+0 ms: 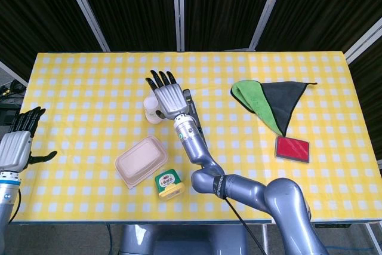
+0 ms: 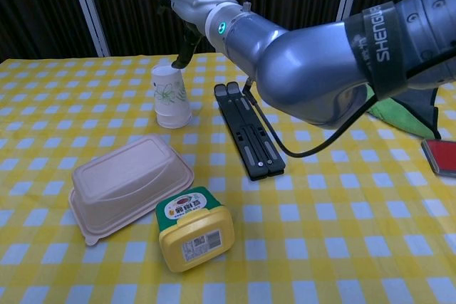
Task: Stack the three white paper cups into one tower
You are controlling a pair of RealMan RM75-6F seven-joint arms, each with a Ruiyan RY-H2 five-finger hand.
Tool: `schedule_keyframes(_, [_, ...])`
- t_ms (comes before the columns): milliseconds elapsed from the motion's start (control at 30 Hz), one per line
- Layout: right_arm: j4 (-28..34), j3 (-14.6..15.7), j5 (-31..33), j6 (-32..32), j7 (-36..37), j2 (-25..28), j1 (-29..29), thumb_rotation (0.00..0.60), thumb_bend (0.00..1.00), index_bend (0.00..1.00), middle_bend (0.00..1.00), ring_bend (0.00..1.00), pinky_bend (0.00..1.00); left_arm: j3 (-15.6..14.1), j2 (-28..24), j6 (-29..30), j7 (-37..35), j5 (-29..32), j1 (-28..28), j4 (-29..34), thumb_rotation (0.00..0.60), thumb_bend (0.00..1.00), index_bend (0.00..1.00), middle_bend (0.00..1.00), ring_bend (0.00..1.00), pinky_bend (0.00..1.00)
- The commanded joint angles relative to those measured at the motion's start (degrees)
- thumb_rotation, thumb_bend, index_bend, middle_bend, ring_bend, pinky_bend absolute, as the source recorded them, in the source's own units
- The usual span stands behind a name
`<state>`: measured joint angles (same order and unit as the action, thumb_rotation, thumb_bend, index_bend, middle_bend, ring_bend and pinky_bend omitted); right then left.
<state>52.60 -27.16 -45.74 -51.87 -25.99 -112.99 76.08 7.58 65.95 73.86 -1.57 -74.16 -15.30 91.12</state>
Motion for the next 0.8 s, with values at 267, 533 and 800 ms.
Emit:
schedule_keyframes(267, [25.3, 12.7, -8.0, -16.1, -2.5, 16.9, -20.1, 0.600, 0.12, 0.12, 0.00, 0.00, 0.00, -0.2, 0.9, 1.0, 3.1, 0.1, 0.2, 0.2, 0.600, 0.14, 0.00, 0.00, 0.00, 0.00])
schedule_keyframes(533, [33.0, 22.2, -18.0, -26.5, 8.0, 27.8, -35.6, 0.600, 0.12, 0.10, 0.00, 0.00, 0.00, -1.1, 2.0, 3.2, 5.4, -2.0, 1.0, 0.7, 0.600, 0.14, 0.00, 0.00, 0.00, 0.00])
schedule_keyframes(800, [30.8, 29.0, -24.4, -32.6, 17.0, 31.5, -46.4, 0.600, 0.12, 0.07, 0.00, 0.00, 0.00, -3.5, 4.0, 4.5, 4.7, -4.7, 2.4, -1.4, 0.600, 0.13, 0.00, 0.00, 0.00, 0.00])
